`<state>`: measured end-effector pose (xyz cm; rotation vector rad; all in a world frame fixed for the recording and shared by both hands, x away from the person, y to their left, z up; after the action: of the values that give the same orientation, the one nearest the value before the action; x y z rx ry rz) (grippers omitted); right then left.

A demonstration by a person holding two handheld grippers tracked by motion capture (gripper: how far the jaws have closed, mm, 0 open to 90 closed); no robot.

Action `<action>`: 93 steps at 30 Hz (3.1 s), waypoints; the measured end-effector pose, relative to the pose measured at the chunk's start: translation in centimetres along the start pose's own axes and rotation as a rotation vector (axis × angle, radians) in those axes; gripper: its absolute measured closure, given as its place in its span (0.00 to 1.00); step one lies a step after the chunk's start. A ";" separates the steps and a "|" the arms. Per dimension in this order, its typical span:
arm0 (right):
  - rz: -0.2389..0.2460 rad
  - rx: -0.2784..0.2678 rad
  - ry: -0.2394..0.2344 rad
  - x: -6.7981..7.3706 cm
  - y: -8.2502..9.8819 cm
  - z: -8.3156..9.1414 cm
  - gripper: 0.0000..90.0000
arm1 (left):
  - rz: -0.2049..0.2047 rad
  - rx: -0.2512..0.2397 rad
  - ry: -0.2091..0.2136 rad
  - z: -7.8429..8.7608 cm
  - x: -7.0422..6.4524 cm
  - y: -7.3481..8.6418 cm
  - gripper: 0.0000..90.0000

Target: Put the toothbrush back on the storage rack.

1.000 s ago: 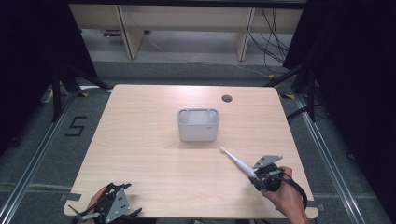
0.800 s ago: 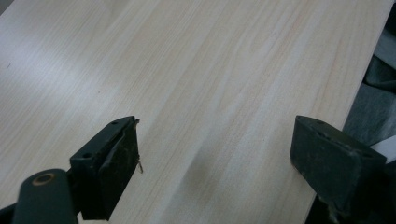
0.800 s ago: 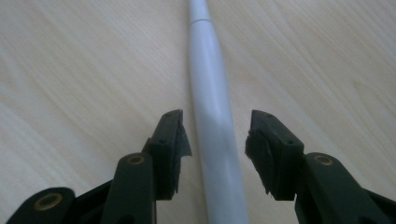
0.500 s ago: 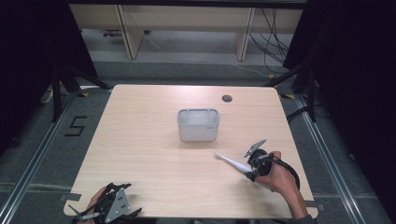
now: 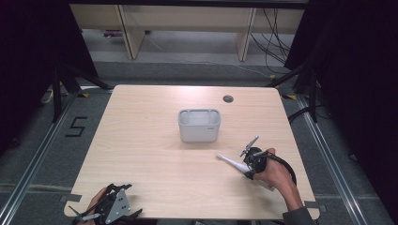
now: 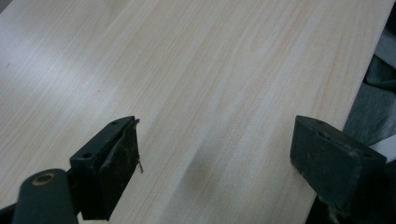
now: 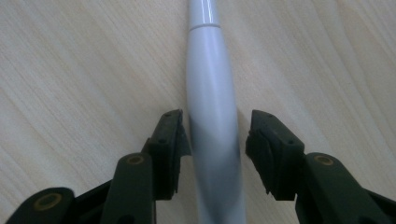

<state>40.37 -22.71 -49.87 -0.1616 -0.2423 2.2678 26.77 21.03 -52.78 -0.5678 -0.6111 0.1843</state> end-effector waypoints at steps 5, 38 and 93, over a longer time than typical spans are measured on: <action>0.021 0.052 -0.015 -0.3 -0.4 -0.4 0.68 | 0.000 0.002 -0.001 0.0 0.0 0.0 0.17; 0.006 0.236 -0.031 -0.7 -2.6 -1.1 0.74 | -0.005 0.001 0.004 0.2 0.0 0.0 0.17; -0.211 -0.830 -0.203 -1.7 -8.4 8.8 0.74 | -0.002 0.001 0.009 0.2 0.1 0.0 0.17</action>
<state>45.92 -19.70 -39.31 -0.3149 -1.2400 1.8493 26.72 21.16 -52.63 -0.5667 -0.6027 0.1797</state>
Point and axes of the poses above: each handheld gripper's, and its own axes: z roughly backward along the jaws, y roughly out of its underside, x roughly to its left, the point moved 3 cm from there along -z, roughly forward along the jaws, and after that the axes turned 11 degrees about -z, right-handed, at the moved point
